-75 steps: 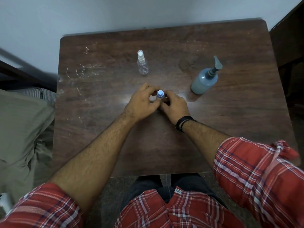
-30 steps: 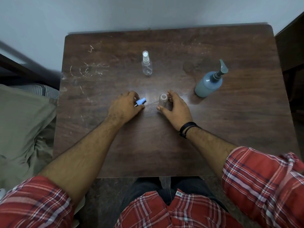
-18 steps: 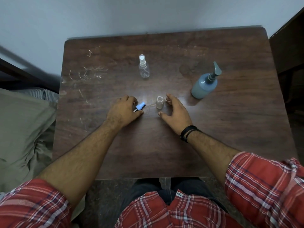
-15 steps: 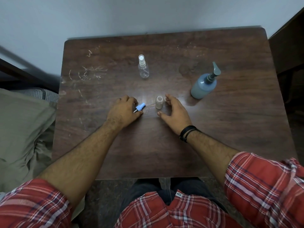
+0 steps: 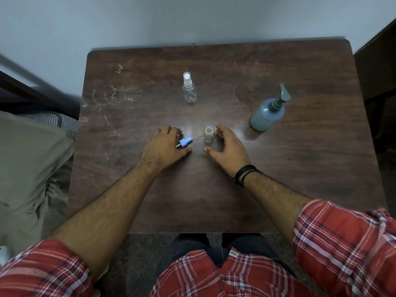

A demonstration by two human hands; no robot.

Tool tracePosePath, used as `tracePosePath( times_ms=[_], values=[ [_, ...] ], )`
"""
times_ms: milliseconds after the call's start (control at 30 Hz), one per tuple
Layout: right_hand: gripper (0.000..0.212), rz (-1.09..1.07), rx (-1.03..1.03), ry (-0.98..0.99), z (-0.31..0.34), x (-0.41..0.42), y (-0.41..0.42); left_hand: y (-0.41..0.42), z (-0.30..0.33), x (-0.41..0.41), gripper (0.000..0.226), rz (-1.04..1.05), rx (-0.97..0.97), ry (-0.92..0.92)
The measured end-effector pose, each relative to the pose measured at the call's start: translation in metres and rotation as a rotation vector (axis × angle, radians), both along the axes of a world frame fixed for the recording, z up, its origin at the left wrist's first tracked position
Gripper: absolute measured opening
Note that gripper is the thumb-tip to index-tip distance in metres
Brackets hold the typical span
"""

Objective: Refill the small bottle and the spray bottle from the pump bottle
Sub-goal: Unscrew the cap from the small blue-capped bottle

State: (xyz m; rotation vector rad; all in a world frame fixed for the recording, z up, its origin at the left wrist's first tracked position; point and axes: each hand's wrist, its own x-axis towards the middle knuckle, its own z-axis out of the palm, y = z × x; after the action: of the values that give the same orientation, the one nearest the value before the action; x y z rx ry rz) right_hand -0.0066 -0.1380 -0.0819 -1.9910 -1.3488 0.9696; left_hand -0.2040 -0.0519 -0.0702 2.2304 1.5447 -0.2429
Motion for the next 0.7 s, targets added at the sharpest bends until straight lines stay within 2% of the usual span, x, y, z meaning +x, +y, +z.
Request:
tracePosePath(
  times_ms=[167, 333, 700],
  values=[
    [0.082, -0.005, -0.002, 0.007, 0.0, 0.0, -0.001, -0.002, 0.002, 0.0, 0.064, -0.021, -0.004, 0.013],
    [0.081, -0.01, 0.001, 0.007, 0.001, -0.001, -0.002, 0.001, -0.002, 0.001, 0.037, -0.035, -0.036, -0.002],
    [0.081, -0.002, 0.002, 0.004, 0.0, 0.0, -0.001, 0.038, 0.0, 0.02, 0.037, 0.051, 0.002, -0.046]
  ],
)
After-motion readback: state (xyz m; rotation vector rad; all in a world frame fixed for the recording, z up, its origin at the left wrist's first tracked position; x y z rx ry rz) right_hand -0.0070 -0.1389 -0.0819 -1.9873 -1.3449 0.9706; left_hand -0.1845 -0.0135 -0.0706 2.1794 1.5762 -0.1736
